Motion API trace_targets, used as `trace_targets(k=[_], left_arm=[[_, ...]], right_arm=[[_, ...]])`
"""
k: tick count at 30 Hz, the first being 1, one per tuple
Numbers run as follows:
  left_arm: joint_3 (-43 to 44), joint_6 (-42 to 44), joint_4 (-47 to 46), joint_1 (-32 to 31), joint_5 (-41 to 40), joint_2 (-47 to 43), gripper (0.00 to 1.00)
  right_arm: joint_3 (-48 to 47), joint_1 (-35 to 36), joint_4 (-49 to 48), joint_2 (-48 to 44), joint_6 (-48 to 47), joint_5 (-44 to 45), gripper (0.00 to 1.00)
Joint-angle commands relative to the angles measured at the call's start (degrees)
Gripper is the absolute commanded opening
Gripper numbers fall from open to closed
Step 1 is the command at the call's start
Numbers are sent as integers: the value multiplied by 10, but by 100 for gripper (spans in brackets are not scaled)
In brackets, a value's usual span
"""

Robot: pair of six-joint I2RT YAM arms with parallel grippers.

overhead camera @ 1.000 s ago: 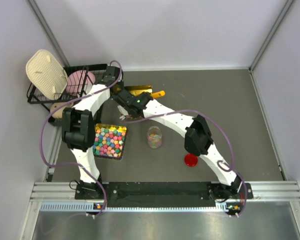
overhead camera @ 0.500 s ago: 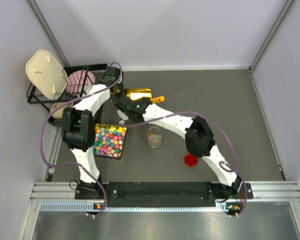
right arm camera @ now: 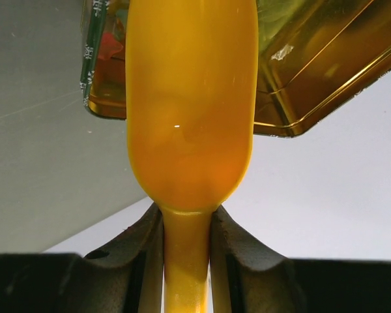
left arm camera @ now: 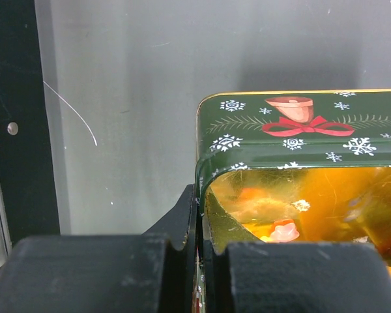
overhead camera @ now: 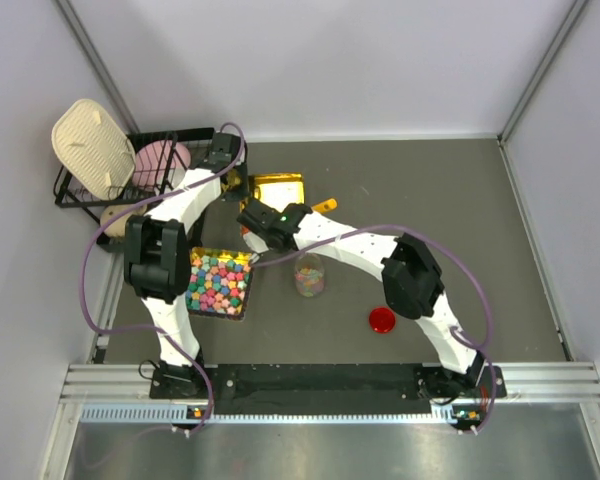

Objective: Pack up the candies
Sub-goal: Scoop the fake candies from the storage box.

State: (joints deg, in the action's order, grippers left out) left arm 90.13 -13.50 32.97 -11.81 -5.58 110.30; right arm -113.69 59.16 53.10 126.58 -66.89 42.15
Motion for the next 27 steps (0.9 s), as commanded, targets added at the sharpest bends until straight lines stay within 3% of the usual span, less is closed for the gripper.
trace_targets(k=[1, 6, 12, 27], left_arm=[[21, -11, -32, 2, 36, -45, 0], [-7, -11, -65, 2, 53, -69, 0], [0, -12, -59, 2, 49, -66, 0], [6, -18, -44, 2, 77, -57, 0]], right_arm=[[-51, 3, -3, 19, 17, 27, 0], [-101, 4, -3, 54, 12, 11, 0], [-74, 18, -1, 56, 13, -24, 0], [-128, 20, 2, 99, 153, -169, 0]])
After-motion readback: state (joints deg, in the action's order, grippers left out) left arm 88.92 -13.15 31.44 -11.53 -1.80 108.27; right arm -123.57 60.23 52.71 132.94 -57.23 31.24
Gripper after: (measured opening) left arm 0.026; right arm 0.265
